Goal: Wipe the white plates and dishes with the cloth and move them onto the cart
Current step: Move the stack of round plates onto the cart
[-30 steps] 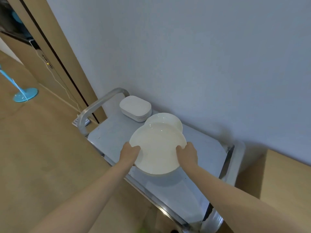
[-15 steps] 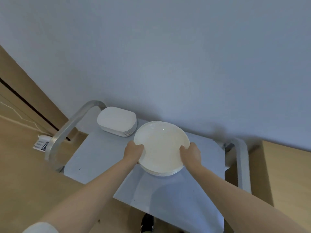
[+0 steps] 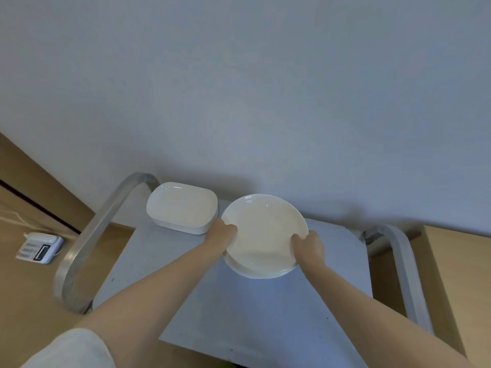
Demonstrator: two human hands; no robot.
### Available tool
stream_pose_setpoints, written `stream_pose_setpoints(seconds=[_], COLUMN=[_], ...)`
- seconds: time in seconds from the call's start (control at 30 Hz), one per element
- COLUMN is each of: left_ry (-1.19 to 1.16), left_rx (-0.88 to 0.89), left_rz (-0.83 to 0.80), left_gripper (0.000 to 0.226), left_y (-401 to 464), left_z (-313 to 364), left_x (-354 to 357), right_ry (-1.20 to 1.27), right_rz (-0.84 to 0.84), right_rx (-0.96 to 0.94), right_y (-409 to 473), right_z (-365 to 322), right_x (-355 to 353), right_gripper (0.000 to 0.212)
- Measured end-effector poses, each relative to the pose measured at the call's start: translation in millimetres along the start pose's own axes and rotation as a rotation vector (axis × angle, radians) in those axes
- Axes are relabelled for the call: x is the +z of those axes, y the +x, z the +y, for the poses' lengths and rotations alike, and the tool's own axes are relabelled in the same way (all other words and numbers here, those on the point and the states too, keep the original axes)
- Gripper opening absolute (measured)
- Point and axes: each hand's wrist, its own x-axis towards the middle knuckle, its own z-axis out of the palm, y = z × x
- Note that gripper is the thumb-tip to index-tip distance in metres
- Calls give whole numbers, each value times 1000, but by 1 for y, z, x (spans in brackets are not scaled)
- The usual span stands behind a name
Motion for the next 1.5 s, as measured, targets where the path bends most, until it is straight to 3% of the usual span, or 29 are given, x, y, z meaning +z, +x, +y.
stream_pose_setpoints(seconds=[1.5], left_ry=[80], left_rx=[-81], left_rz=[-47], left_gripper=[47], left_y=[27], left_z=[4], left_x=[-10], right_ry=[-61], right_rz=[-35], right_rx=[77], right_y=[12], right_z=[-10], right_x=[20], right_gripper=[29])
